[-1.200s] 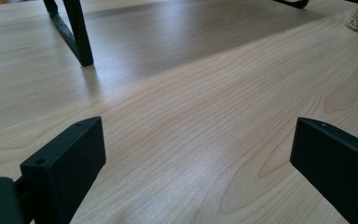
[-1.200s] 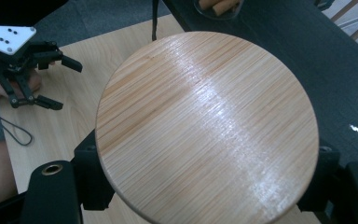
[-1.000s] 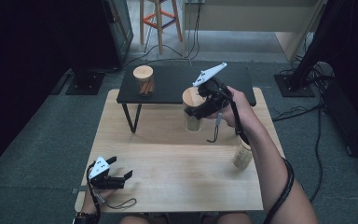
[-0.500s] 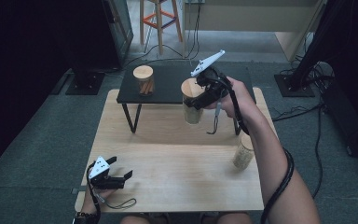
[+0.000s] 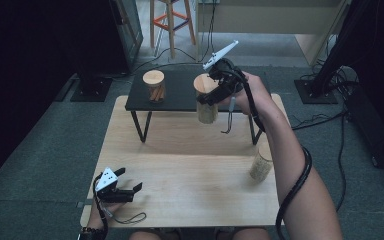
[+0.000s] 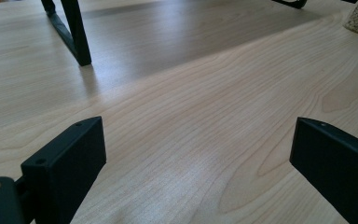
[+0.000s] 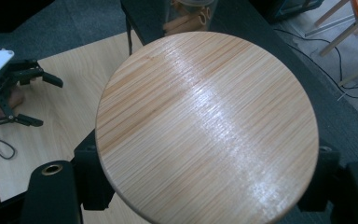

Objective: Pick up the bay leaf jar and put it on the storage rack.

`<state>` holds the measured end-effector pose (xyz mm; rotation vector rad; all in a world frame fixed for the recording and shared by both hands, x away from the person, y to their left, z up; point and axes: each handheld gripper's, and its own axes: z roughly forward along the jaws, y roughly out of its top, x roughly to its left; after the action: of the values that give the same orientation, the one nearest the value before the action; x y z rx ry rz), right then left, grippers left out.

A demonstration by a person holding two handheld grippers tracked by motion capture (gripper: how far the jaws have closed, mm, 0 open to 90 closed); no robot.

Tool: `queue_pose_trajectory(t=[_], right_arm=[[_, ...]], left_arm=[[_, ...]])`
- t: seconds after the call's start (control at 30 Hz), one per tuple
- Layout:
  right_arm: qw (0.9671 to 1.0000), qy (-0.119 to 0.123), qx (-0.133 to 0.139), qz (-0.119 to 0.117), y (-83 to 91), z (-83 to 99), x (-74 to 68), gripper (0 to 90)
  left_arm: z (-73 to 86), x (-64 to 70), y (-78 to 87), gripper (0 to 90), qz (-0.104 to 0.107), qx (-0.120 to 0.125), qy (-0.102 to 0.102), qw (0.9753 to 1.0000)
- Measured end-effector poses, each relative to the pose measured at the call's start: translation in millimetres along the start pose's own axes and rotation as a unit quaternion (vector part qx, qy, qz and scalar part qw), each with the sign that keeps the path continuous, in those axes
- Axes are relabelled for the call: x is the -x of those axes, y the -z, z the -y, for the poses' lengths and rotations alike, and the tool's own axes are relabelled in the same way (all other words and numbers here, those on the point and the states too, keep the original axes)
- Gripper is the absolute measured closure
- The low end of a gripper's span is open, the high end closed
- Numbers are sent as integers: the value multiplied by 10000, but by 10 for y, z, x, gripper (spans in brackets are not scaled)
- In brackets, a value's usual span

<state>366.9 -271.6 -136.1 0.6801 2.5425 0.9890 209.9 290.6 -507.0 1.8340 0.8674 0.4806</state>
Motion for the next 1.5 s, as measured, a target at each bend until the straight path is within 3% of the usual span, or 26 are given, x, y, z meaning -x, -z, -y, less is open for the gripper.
queue_pose_trajectory(t=[0.4,0.93,1.5], right_arm=[[9999,-37,-117,54,-127,-73,138,252],[9997,-220,-75,9,-205,-113,408,251],[9998,-180,-98,-68,-324,-221,652,251]], left_arm=[[3,-3,2,36,15,9,-9,10000],[6,10,-2,37,17,17,-59,10000],[8,7,0,37,9,26,-50,10000]])
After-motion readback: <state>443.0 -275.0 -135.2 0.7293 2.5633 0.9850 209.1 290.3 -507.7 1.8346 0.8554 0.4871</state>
